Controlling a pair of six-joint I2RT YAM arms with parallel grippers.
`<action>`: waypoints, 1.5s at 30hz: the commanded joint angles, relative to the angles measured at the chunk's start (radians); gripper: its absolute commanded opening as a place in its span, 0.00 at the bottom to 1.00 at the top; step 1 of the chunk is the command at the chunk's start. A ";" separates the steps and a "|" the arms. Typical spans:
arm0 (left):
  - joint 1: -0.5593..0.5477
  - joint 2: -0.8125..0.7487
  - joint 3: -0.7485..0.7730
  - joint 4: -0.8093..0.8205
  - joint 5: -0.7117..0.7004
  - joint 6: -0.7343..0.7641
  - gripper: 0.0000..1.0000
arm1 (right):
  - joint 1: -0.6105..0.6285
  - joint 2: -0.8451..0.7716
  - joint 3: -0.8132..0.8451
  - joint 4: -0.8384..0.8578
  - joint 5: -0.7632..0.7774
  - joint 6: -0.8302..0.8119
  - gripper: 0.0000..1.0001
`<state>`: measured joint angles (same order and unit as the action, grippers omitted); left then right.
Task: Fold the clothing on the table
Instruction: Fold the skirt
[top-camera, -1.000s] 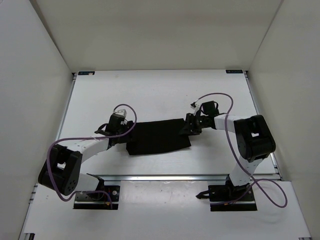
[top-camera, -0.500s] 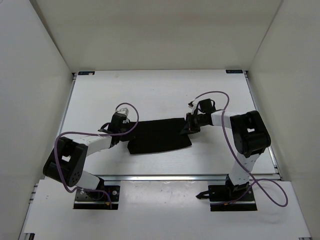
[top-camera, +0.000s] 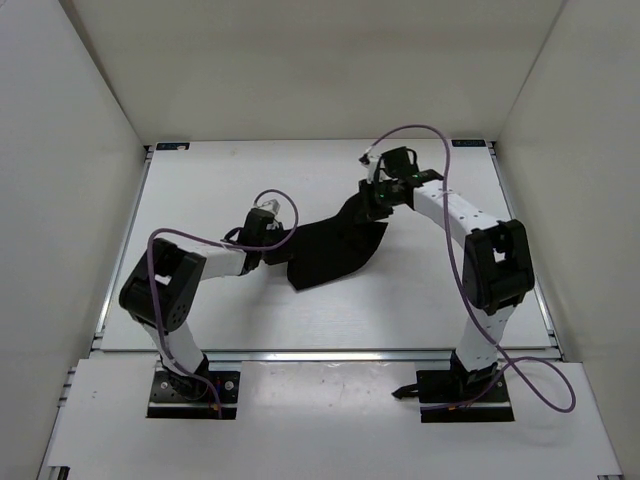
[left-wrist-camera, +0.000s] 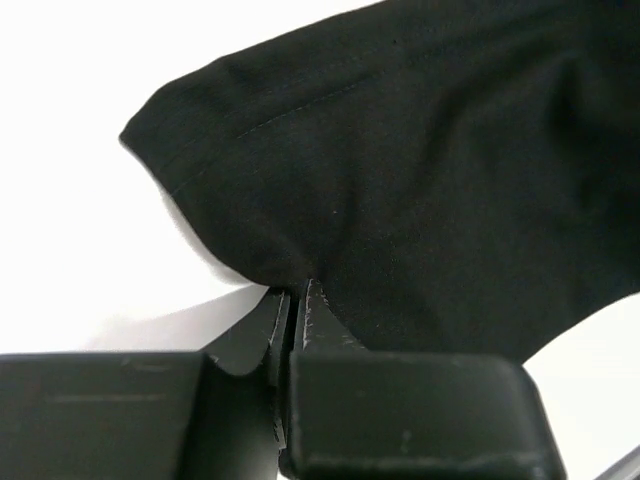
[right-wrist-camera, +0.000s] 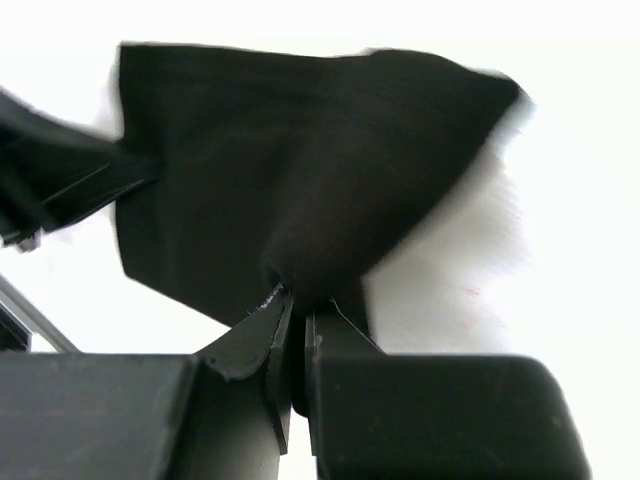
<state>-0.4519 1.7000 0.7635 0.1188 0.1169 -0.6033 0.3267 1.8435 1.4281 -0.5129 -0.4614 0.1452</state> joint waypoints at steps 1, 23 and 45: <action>-0.016 0.073 0.039 0.012 0.062 -0.050 0.00 | 0.107 0.049 0.104 -0.130 0.097 -0.074 0.00; 0.030 0.072 -0.026 0.096 0.107 -0.062 0.00 | 0.310 0.295 0.364 -0.230 0.036 0.037 0.25; 0.070 0.078 -0.020 0.085 0.167 -0.053 0.04 | 0.153 -0.043 -0.132 0.097 0.046 0.156 0.21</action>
<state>-0.3965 1.7851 0.7605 0.2829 0.2848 -0.6792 0.4606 1.7584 1.3148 -0.4381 -0.4137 0.2958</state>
